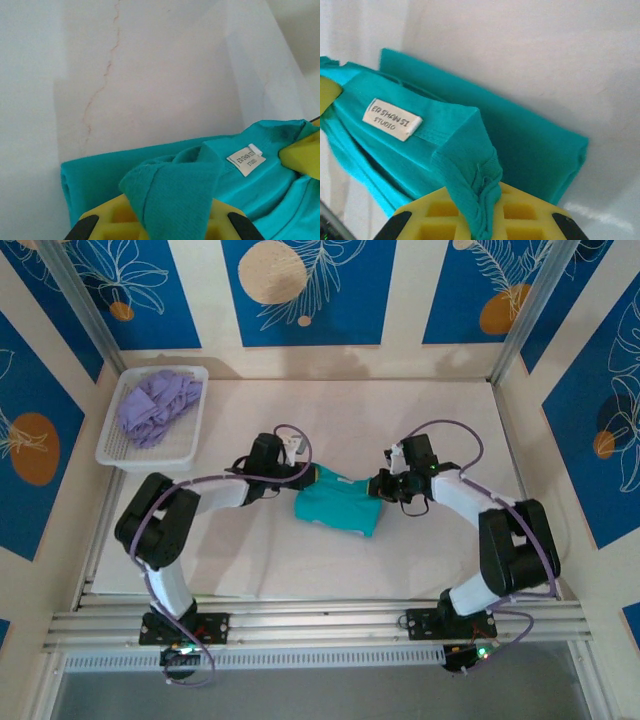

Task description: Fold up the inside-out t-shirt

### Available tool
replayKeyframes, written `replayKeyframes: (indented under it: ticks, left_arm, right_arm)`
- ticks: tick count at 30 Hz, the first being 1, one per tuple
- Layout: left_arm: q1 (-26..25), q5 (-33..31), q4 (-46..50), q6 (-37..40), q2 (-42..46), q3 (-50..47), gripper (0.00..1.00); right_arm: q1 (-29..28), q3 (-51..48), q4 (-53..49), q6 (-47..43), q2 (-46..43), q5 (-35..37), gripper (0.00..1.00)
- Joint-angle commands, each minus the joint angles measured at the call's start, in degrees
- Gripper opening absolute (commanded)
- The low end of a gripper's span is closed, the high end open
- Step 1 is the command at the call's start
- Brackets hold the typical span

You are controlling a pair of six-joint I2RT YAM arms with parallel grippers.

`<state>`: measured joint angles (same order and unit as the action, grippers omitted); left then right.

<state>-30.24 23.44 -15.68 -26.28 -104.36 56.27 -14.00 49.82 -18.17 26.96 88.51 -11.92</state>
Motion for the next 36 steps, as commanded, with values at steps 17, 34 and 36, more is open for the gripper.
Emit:
replayKeyframes:
  ticks: [17, 34, 36]
  left_arm:
    - [1.28, -13.94, 2.87, 4.28, 2.88, -0.23, 0.57]
    - [0.63, -6.17, 4.11, -1.38, 1.57, -6.86, 0.42]
    - [0.6, -5.61, 3.49, -1.75, 1.44, -7.52, 0.39]
  right_arm:
    - [0.99, 3.82, -8.23, -0.65, -2.26, 7.52, 0.59]
    - [-1.81, -3.11, 7.12, 10.77, 7.44, -3.19, 0.71]
    - [-1.91, -2.71, 7.99, 11.31, 9.02, -3.18, 0.68]
